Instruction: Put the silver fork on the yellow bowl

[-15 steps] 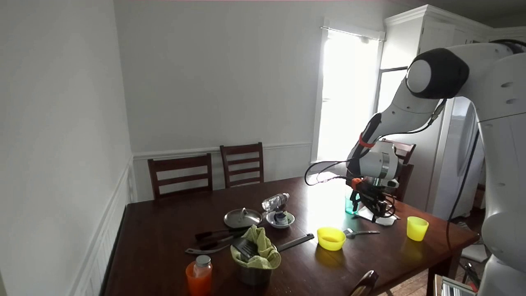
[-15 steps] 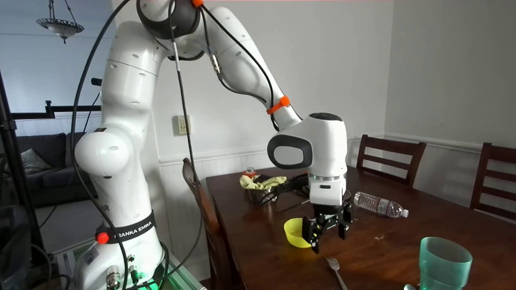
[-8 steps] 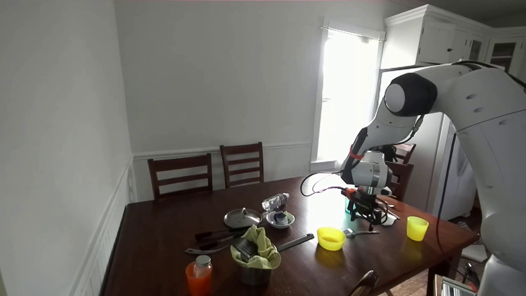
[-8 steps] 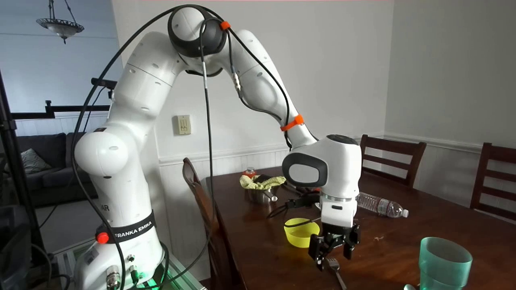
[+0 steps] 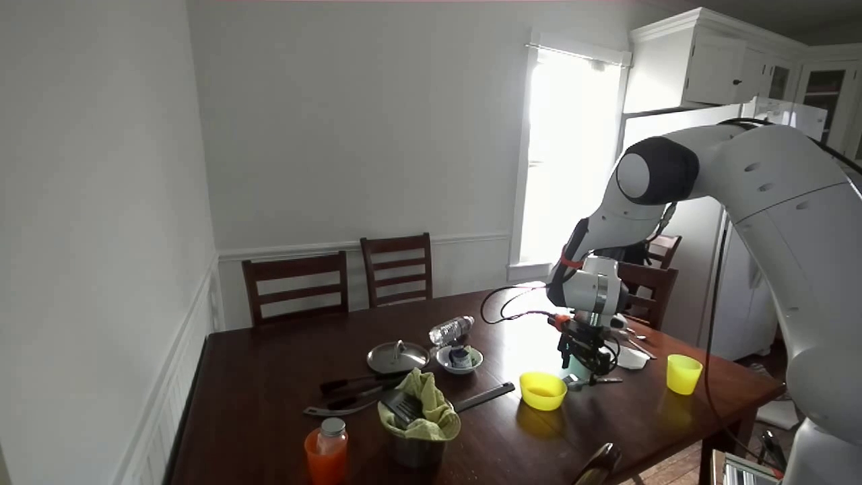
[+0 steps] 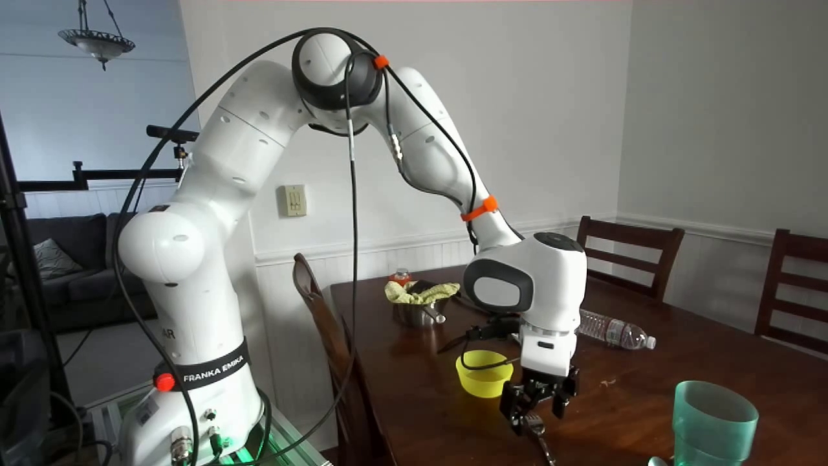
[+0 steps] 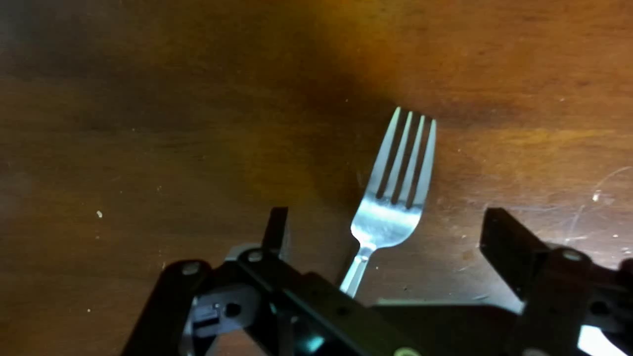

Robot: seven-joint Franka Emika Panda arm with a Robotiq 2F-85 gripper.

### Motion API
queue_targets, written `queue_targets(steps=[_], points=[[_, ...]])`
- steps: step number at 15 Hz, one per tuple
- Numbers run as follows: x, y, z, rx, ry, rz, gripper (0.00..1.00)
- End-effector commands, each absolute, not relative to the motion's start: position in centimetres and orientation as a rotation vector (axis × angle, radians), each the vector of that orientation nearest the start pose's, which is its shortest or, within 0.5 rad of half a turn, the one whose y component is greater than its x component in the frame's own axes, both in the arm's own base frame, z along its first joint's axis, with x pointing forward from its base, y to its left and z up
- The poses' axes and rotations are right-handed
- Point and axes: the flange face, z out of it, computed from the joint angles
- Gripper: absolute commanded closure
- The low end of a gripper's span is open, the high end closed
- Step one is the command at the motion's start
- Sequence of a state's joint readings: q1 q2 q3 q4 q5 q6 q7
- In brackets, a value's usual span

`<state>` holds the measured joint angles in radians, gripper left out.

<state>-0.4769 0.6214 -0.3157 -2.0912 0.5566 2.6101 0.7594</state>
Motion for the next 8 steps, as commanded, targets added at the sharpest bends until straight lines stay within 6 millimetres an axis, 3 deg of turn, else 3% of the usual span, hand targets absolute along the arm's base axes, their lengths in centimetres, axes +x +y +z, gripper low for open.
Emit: queue_targets(steps=[1,8], points=[[38.99,-42.48,12.26,-1.622,2.556,0.087,0.27],[39.14,-42.85,12.18,-1.623,2.557,0.124,0.77]])
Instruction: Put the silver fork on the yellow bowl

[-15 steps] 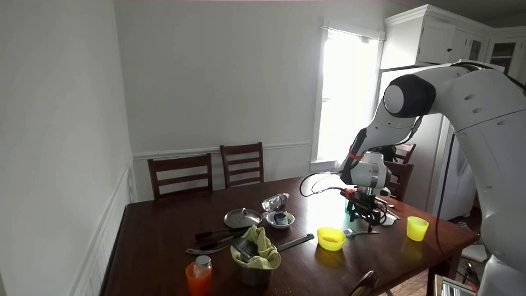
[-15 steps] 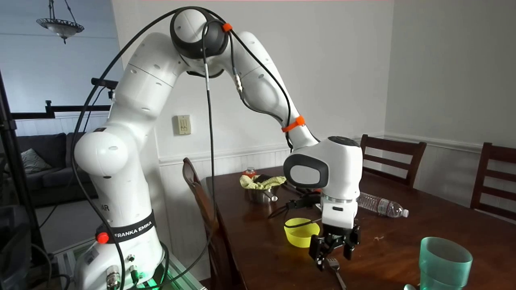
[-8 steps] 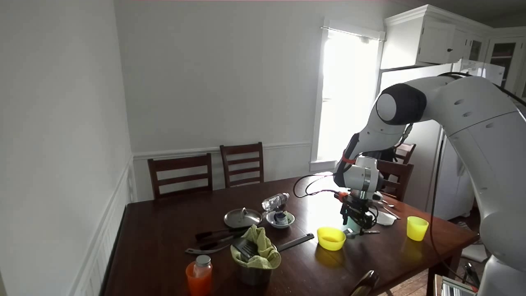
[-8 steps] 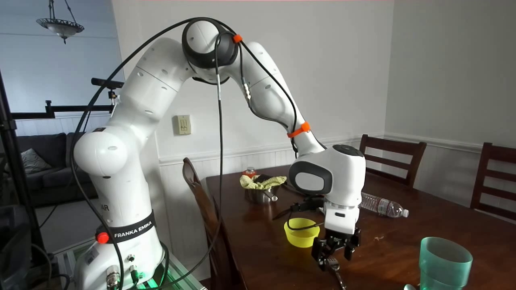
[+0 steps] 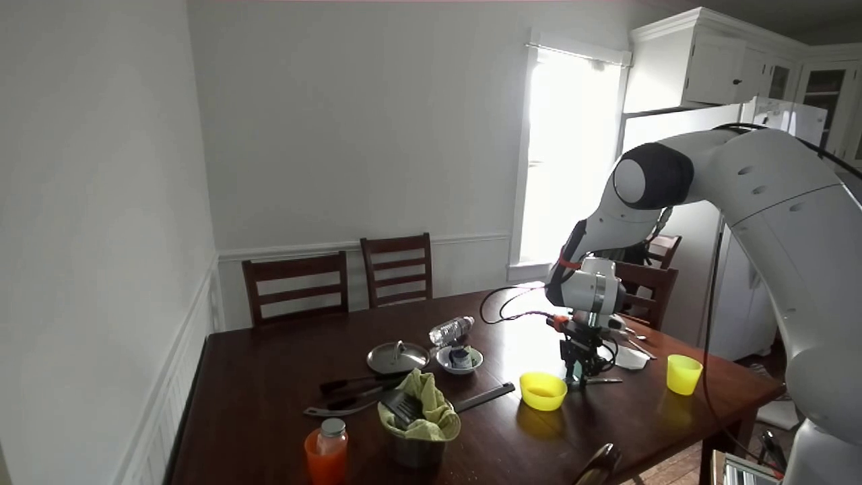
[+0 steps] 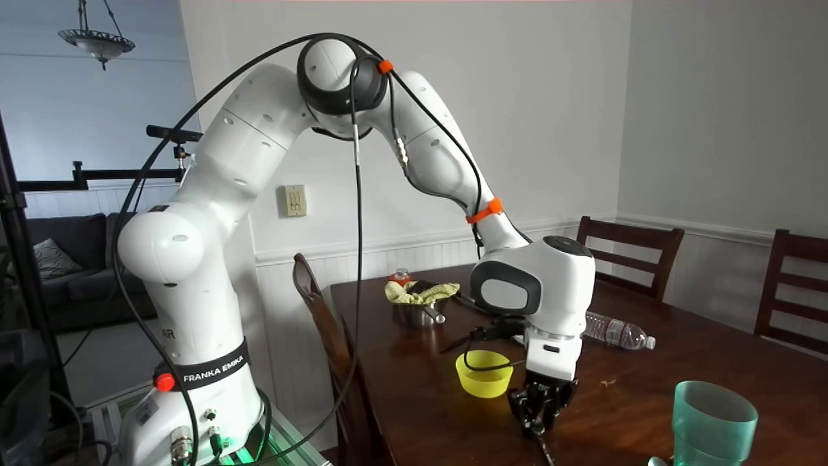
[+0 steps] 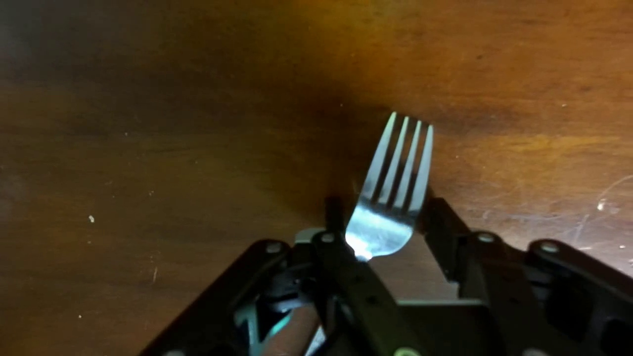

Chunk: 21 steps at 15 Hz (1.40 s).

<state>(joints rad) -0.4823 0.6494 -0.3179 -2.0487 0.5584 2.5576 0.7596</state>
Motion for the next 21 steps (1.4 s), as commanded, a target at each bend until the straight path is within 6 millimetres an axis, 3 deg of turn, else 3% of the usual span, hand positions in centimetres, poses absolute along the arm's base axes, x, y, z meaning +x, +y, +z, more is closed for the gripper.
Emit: queue_targets(steps=[1,3,10,17,21], points=[[39.2,-42.9,12.3,-1.623,2.556,0.122,0.84],[39.1,-42.9,12.5,-1.625,2.554,0.124,0.94],[38.6,-42.5,14.6,-1.639,2.52,0.149,0.92],[39.7,-39.8,19.3,-1.726,2.284,0.166,0.92],[40.8,-37.7,19.9,-1.776,2.158,0.234,0.92]])
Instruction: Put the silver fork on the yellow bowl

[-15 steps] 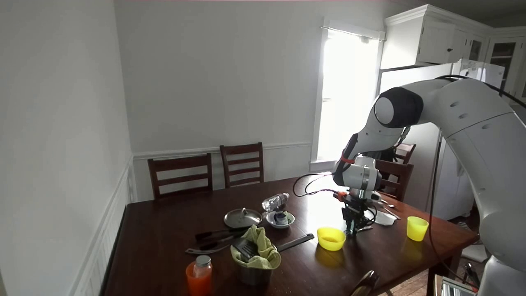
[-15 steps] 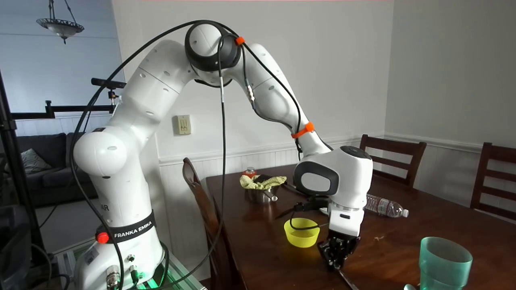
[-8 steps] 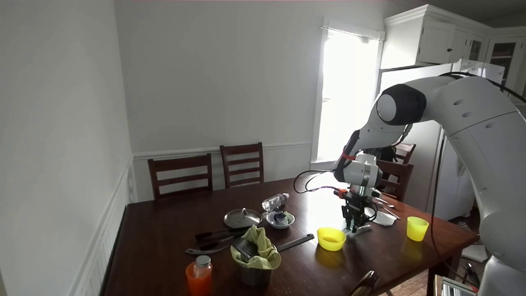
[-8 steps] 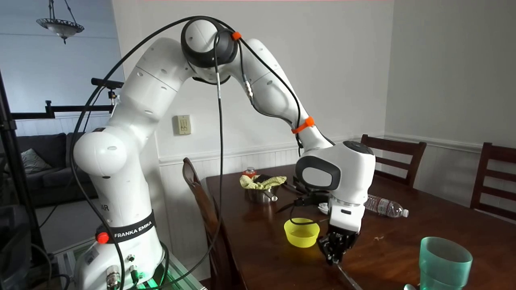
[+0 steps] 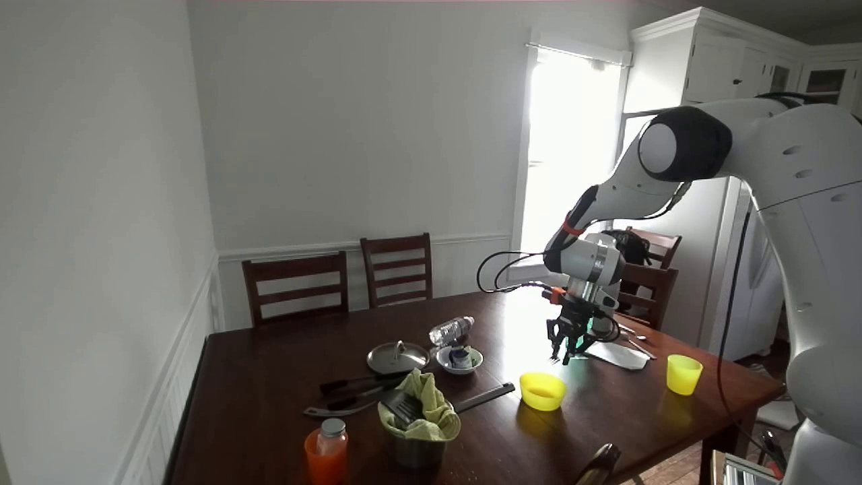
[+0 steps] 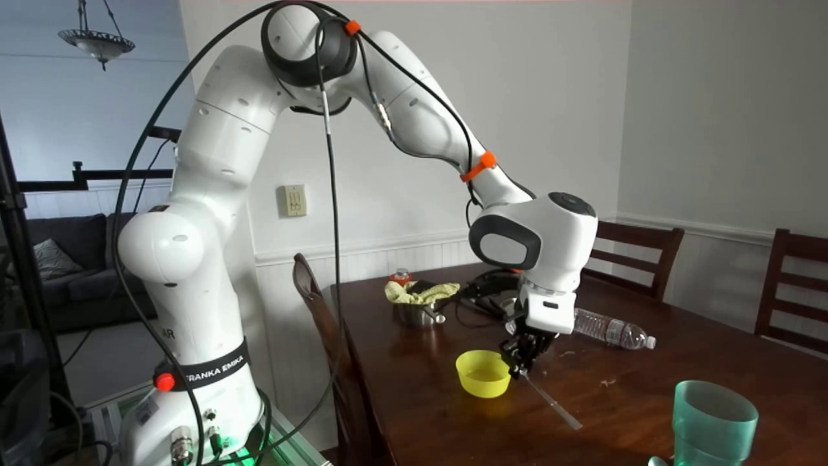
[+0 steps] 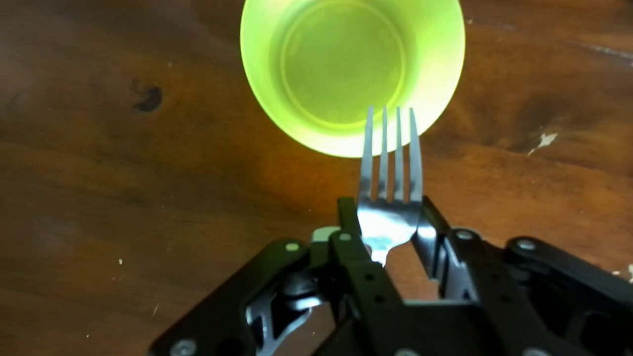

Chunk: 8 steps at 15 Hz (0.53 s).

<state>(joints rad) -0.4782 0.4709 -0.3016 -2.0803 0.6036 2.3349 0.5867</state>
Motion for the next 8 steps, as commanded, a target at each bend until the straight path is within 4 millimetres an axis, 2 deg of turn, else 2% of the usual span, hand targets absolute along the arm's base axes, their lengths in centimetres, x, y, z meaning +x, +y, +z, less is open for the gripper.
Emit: queue_targets(steps=[1,8], points=[[40.8,-37.5,19.6,-1.777,2.148,0.259,0.92],[40.3,-37.0,17.9,-1.758,2.059,0.36,0.92]])
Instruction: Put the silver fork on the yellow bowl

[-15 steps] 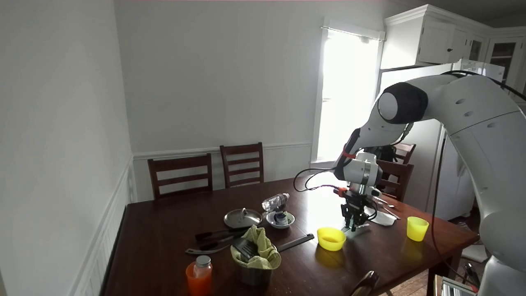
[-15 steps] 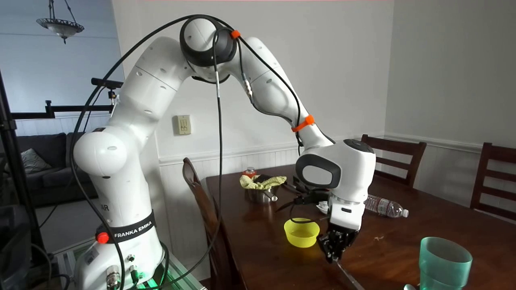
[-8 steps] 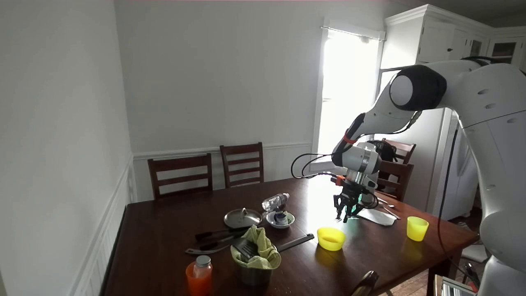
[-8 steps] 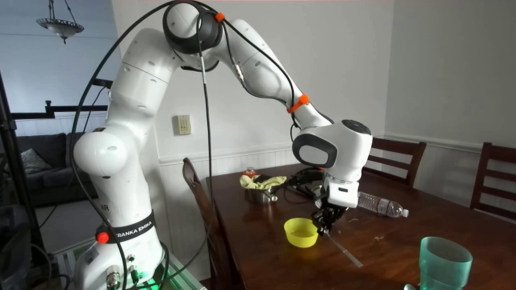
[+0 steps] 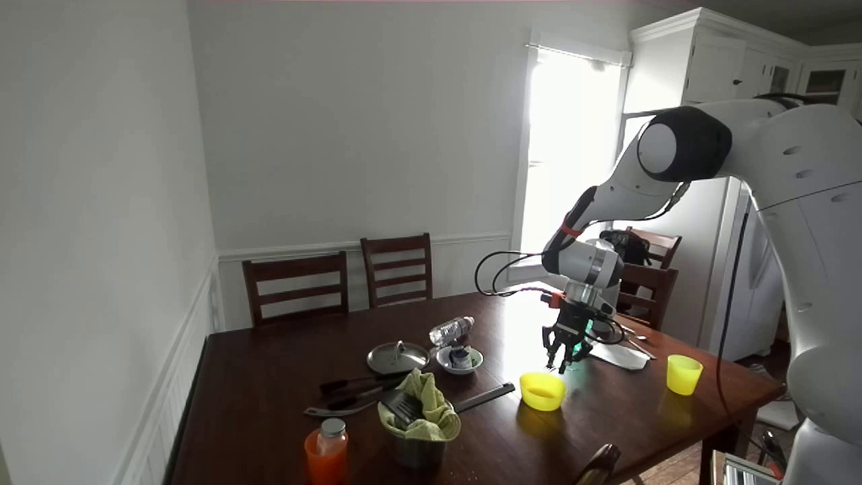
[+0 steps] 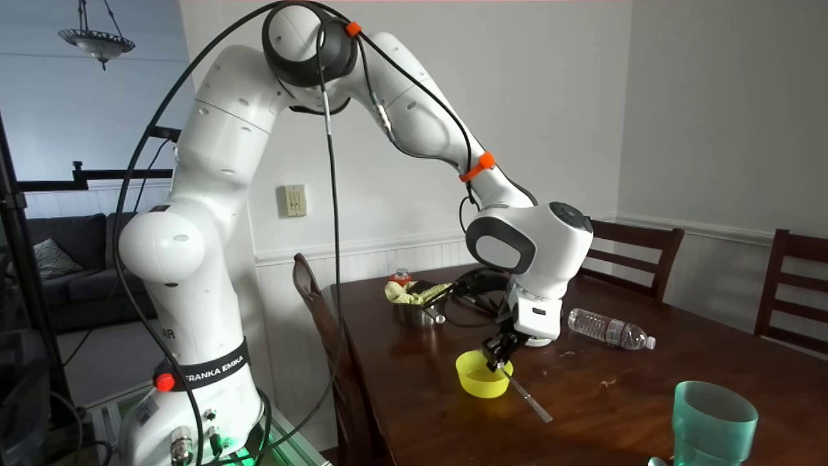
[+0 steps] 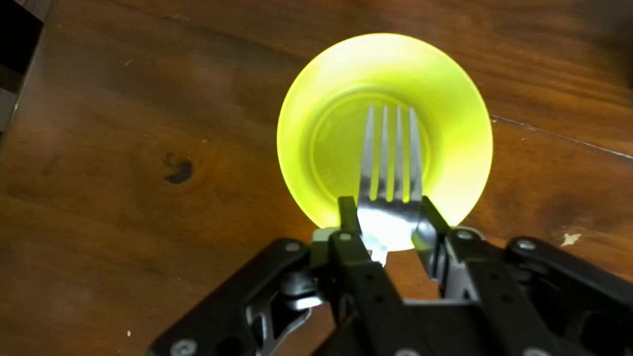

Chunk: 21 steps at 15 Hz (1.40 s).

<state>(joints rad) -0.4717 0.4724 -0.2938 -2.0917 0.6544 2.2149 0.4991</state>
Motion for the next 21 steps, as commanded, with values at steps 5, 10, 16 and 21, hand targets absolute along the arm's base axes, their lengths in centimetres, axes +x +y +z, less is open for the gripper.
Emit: queue_targets(steps=[5,10,16,21], points=[[39.9,-36.9,16.6,-1.733,2.026,0.397,0.92],[39.8,-37.0,15.7,-1.715,2.027,0.41,0.92],[39.9,-36.9,15.6,-1.682,2.035,0.403,0.92],[39.9,-36.9,15.5,-1.664,2.046,0.399,0.85]])
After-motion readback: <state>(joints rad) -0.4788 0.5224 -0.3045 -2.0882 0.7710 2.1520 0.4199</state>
